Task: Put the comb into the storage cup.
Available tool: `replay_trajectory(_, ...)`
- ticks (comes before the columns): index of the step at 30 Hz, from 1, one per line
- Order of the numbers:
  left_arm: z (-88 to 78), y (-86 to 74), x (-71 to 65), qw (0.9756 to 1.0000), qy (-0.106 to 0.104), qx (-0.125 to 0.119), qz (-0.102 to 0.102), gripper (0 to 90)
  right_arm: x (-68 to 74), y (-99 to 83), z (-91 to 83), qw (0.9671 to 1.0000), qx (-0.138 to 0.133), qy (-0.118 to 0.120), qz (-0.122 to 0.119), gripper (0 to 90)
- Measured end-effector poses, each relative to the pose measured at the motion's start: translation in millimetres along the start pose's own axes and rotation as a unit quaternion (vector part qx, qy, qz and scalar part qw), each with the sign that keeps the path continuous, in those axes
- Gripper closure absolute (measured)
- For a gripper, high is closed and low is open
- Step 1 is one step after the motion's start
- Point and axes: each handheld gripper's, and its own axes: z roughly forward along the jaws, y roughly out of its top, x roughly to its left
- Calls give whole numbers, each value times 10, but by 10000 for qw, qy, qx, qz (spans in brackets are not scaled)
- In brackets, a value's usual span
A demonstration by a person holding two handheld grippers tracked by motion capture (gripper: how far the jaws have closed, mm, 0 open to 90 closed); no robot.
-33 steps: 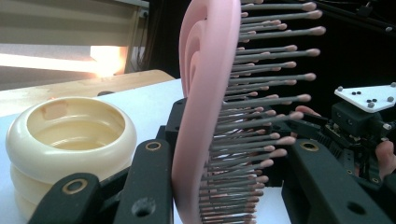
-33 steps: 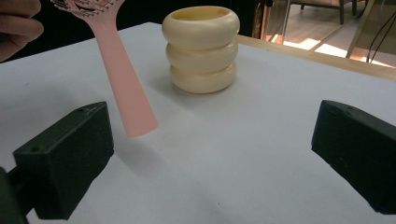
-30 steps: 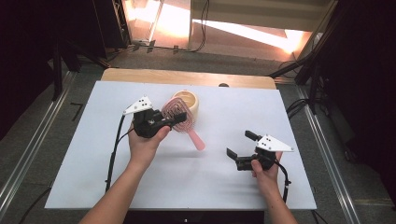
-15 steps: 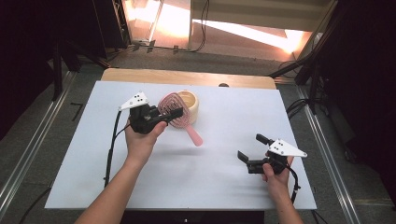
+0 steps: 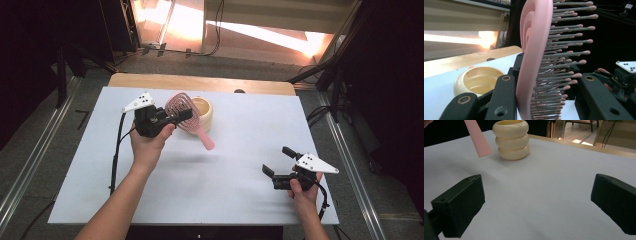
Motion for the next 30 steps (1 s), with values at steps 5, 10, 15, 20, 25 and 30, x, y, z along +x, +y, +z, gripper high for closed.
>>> replay_trajectory(5, -21, 51, 12, 9999, 65, -111, 37, 656, -38, -50, -54, 10000, 39, -58, 3, 0)
replay_trajectory(10, -32, 90, 26, 9998, 111, -149, 75, 656, -71, -98, -113, 9999, 72, -119, 41, 0)
replay_trajectory(15, -33, 117, 39, 9997, 132, -156, 94, 657, -92, -142, -169, 9998, 100, -161, 44, 0)
replay_trajectory(20, -45, 151, 61, 9997, 137, -179, 106, 656, -121, -162, -213, 9997, 67, -199, 83, 0)
replay_trajectory(25, -59, 199, 77, 9995, 152, -232, 126, 657, -121, -163, -213, 9997, 77, -210, 74, 0)
replay_trajectory(30, -68, 250, 96, 9993, 194, -276, 140, 656, -124, -164, -211, 9997, 75, -202, 70, 0)
